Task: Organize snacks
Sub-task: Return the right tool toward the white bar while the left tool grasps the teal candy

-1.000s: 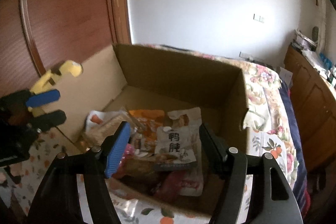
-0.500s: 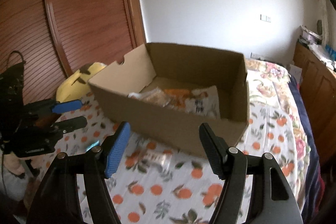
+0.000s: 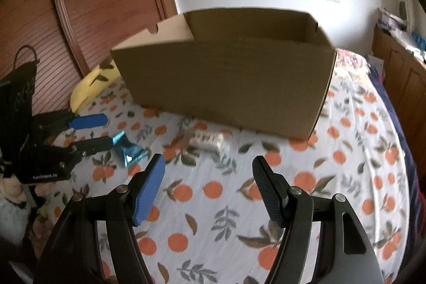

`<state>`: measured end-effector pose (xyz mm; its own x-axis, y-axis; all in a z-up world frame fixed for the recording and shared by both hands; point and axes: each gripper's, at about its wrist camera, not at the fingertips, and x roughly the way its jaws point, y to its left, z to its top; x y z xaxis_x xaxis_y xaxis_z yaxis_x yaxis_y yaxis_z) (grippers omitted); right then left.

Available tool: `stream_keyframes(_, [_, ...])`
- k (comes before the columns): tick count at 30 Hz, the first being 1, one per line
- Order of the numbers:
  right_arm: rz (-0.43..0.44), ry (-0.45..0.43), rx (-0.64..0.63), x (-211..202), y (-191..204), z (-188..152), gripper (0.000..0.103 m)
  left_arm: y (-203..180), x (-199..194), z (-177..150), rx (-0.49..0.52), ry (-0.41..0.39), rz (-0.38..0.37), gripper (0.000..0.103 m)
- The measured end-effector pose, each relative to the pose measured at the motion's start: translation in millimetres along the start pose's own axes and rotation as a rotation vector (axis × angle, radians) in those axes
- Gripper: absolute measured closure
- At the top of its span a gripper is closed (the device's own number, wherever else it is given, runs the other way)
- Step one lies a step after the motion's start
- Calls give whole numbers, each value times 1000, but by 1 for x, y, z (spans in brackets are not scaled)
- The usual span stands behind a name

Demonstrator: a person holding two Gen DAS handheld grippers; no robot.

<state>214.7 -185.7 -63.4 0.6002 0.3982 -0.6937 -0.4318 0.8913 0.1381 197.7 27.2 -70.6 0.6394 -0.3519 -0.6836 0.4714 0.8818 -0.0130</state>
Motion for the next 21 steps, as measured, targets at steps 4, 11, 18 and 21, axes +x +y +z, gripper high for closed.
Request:
stream_keyframes(4, [14,17,24,6,-1,-9,33,3,10,2,-1,33,-17,54])
stream_keyframes(11, [12,32,17,14,1,-15,33,3,23,11,5,65,-42,54])
stream_keyframes(18, [20,54,15,22,3,-19,33,-1,40,12,44,132,-43,54])
stream_keyframes(21, [26,57,14,23,4,-19,33,0,45,10,45,161,-50,54])
